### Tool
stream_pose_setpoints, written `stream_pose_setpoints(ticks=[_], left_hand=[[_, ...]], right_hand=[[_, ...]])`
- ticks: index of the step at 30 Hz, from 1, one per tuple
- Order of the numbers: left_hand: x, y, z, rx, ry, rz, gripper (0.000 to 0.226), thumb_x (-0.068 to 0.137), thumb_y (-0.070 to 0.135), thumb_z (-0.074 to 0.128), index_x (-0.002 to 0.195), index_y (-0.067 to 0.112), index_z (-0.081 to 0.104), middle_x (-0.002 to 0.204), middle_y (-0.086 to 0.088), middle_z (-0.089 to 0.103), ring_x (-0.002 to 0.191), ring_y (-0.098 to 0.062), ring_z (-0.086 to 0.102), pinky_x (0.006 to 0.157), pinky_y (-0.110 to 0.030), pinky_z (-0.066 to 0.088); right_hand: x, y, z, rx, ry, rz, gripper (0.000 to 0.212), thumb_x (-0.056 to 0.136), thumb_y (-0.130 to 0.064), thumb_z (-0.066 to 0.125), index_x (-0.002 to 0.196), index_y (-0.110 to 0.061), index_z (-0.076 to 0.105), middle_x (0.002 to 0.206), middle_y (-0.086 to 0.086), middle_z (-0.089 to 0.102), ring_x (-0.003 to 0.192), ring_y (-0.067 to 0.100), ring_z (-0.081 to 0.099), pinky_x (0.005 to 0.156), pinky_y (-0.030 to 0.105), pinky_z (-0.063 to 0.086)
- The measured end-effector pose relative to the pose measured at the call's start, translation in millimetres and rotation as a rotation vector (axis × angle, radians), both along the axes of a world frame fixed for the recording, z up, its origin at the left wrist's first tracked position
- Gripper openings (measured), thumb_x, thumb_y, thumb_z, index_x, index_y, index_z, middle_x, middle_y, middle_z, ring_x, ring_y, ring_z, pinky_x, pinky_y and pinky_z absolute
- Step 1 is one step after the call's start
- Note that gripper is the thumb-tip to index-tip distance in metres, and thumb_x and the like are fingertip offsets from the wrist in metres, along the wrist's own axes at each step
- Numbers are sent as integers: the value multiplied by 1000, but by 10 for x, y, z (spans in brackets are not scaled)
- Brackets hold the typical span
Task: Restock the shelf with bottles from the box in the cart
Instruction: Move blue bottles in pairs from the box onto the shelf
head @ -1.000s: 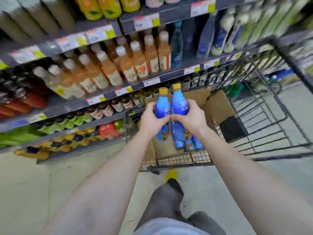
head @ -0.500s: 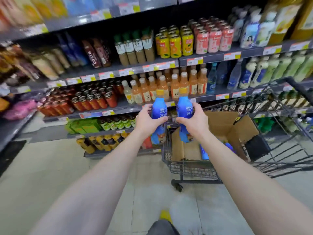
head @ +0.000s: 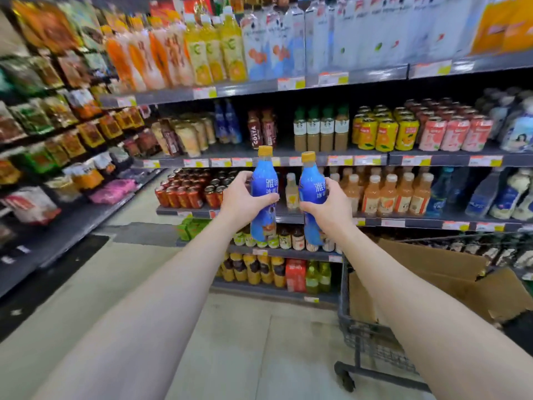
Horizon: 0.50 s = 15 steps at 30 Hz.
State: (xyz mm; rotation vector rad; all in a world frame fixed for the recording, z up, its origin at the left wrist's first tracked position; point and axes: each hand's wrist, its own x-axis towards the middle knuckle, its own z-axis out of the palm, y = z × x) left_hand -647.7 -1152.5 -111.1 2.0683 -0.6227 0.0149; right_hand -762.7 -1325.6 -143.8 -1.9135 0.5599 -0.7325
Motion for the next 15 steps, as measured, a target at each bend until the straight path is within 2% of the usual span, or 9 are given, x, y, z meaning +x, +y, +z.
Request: stream_pose_setpoints(ticks=[2,4,8,10,13,15], left_hand=[[197,293,20,-10,6,13,66,70,38,93,124,22,58,111,9,69,90,7,60,66,-9,45],[431,584,28,-21,9,23,66,69,39,94,122,25,59,111,8,70,91,8,61,67,-12,46],[982,1113,100,-27,38,-3,69,68,38,95,125,25,58,114,5,68,97,-5,66,69,-17,49],[1286,1339,161,-19,29,-26,73,68,38,95,128,24,57,115,4,67,101,-10,66,75,-22,51],[1710,1651,240,-23,7,-34,73,68,37,95,129,26,57,112,7,68,94,-1,64,72,-17,48],[1978,1794,272,-35,17,-32,73,68,39,95,129,28,56,112,7,69,92,2,64,73,-19,53]], right_hand=[[249,249,82,-19,6,9,64,74,-27,86,128,-24,52,110,-9,60,95,11,62,83,31,55],[522,529,151,-32,-1,25,57,73,-29,87,120,-29,53,104,-12,61,92,9,63,82,31,55],[1136,1076,203,0,-39,54,62,72,-31,87,125,-26,56,104,-15,64,89,1,64,81,27,56],[1467,1316,252,12,-43,43,55,72,-29,87,117,-28,55,101,-17,63,85,-3,62,78,25,54],[1960,1613,347,0,-43,43,57,71,-31,88,118,-25,57,106,-10,67,88,4,64,81,29,56],[2247,1754,419,-20,-43,28,59,71,-30,87,122,-21,58,109,-8,66,90,8,63,79,27,52]])
